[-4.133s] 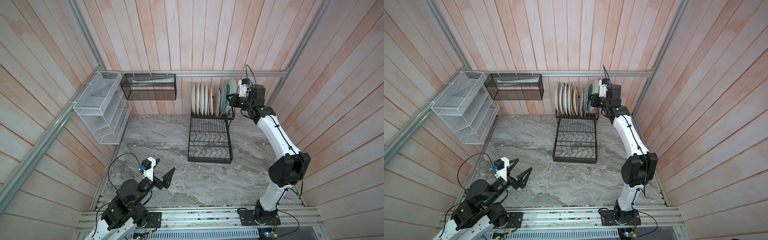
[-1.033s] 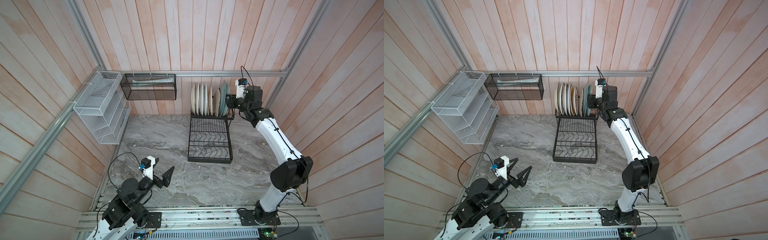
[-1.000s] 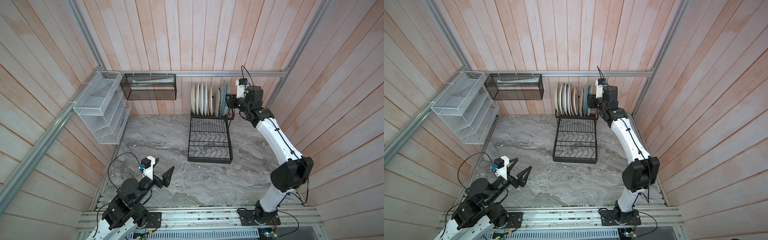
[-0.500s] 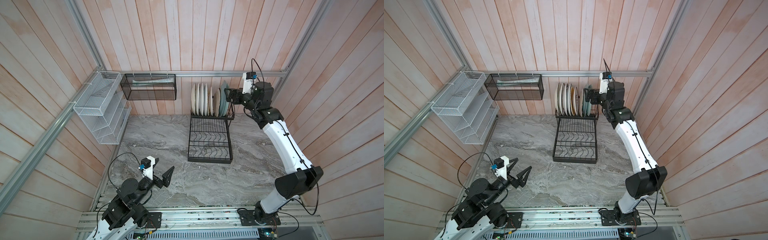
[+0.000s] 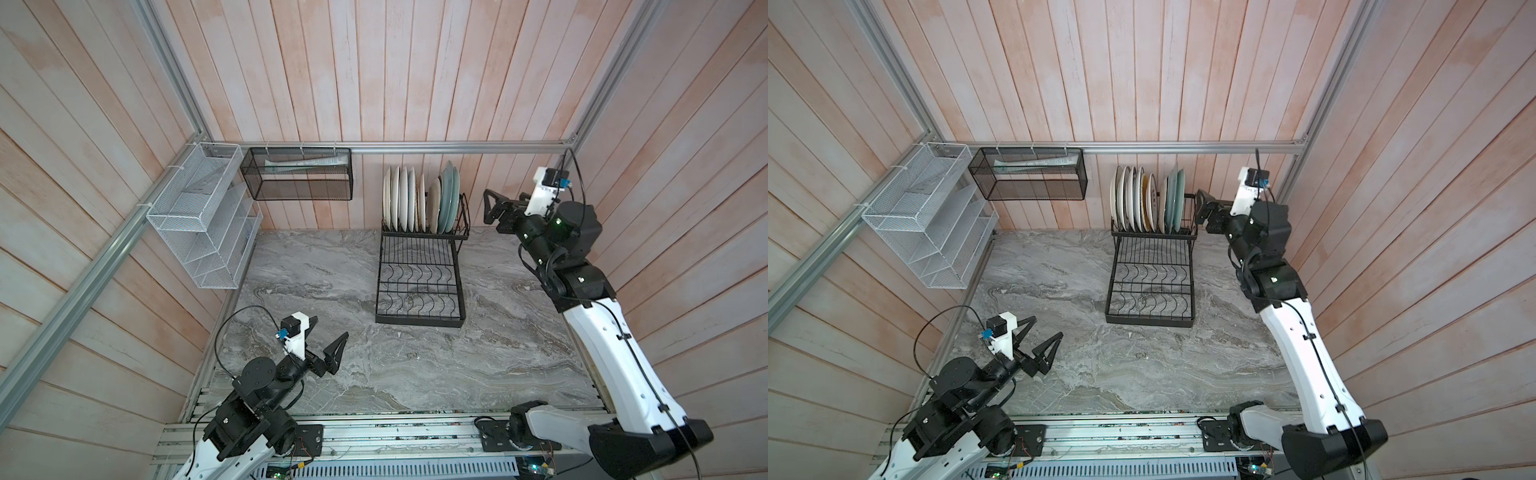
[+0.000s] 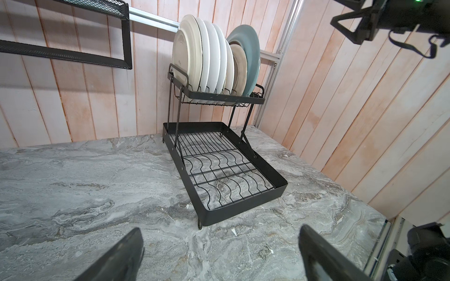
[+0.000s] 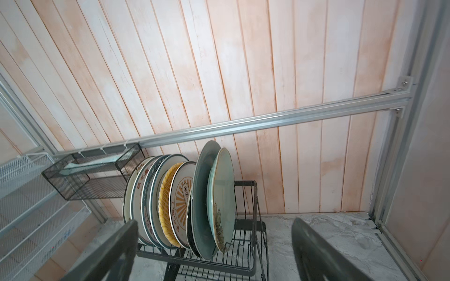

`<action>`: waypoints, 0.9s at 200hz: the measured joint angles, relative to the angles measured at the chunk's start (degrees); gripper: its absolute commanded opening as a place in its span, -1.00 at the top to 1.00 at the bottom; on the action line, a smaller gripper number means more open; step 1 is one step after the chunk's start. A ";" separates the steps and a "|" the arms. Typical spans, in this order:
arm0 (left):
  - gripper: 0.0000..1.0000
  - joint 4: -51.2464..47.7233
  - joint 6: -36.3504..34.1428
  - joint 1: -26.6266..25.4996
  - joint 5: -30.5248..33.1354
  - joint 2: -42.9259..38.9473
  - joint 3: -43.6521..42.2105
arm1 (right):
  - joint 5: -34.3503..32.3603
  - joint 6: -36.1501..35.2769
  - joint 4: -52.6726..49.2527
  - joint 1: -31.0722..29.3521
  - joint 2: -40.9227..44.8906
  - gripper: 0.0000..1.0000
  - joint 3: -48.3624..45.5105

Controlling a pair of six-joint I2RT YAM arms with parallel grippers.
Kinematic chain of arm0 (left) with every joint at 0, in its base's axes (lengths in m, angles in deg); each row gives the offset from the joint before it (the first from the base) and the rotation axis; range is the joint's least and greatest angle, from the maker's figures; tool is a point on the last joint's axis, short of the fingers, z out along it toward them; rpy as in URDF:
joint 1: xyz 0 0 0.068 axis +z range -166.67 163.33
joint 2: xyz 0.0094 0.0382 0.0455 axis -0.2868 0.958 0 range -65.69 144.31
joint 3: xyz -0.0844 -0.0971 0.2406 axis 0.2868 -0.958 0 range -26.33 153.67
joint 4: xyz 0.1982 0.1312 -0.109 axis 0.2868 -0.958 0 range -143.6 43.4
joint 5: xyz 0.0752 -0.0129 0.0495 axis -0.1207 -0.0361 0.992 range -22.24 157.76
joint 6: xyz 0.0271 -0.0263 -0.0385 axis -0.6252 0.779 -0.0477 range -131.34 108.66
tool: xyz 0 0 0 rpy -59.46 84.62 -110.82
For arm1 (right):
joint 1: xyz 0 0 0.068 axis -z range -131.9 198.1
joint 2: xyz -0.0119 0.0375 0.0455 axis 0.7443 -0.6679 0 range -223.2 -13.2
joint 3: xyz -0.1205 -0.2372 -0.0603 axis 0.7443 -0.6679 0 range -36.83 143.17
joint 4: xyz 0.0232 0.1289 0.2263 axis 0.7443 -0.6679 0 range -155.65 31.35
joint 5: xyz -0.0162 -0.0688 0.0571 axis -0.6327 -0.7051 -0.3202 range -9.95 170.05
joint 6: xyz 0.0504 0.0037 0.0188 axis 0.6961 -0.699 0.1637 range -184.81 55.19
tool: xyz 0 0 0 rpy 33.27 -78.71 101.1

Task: Load the plates into the dish rack

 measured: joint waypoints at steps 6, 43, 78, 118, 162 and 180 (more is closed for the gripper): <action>-1.00 -0.02 0.17 0.00 0.00 0.33 0.02 | -0.20 0.42 0.81 0.50 2.19 -0.96 -2.82; -1.00 -1.01 1.97 0.00 0.72 3.69 0.55 | -2.78 2.82 6.97 4.13 16.61 -0.96 -23.50; -1.00 1.66 6.86 0.00 4.17 8.13 0.50 | -5.70 3.37 13.79 6.62 25.18 -0.95 -41.09; -1.00 8.52 10.45 1.51 10.40 19.80 0.46 | -4.72 4.33 22.10 10.54 25.29 -0.96 -55.82; -1.00 16.59 11.96 10.51 12.04 34.80 0.50 | -2.89 4.15 32.39 13.62 21.31 -0.96 -65.40; -1.00 19.71 13.00 15.28 15.93 38.18 0.07 | -3.17 3.54 37.46 14.16 19.82 -0.95 -67.82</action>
